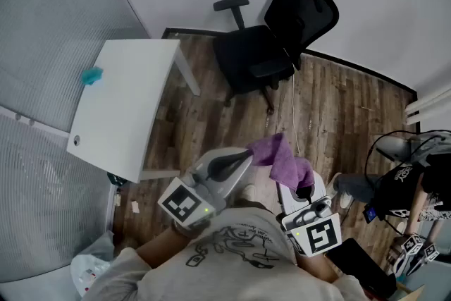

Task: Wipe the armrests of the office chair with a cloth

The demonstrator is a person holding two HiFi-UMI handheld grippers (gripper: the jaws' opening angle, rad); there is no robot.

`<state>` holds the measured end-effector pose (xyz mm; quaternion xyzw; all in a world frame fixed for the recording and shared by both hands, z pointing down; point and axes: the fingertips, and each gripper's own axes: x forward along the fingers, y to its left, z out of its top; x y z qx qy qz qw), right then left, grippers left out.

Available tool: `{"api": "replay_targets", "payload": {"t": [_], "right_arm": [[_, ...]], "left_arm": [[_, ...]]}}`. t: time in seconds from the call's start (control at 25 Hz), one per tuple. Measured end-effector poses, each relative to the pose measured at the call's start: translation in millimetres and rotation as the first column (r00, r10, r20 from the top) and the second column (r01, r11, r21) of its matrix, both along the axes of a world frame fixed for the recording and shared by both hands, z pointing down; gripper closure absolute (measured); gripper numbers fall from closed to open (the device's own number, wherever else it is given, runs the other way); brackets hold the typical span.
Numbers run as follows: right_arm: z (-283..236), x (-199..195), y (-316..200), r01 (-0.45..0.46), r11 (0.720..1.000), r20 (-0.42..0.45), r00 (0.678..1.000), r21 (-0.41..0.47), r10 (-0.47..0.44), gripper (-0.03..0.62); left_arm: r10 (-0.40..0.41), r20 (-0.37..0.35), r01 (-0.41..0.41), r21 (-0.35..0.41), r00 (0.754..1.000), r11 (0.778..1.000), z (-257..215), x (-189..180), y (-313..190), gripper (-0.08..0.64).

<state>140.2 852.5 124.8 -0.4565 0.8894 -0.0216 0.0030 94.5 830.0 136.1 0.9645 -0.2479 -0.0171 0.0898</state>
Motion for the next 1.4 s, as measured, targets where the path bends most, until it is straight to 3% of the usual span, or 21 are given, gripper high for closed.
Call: {"api": "replay_targets", "payload": {"t": [0.88,1.2,1.4], "right_arm": [[15,61,-26,0.026,1.0,0.014,1.0,0.009,-0.026,0.567],[22,59,-73,0.036,0.999,0.011,0.999,-0.009,-0.036,0.566],[25,55,-130,0.042,0.999,-0.002,0.999,-0.004,-0.042,0.568]], "left_arm": [[-0.01,-0.008,0.01,0.012,1.0,1.0,16,67,-29,0.56],[-0.034,-0.008,0.034,0.016,0.999,0.999,22,59,-80,0.56],[-0.03,-0.005,0.03,-0.003,1.0,1.0,28,59,-134,0.56]]}}
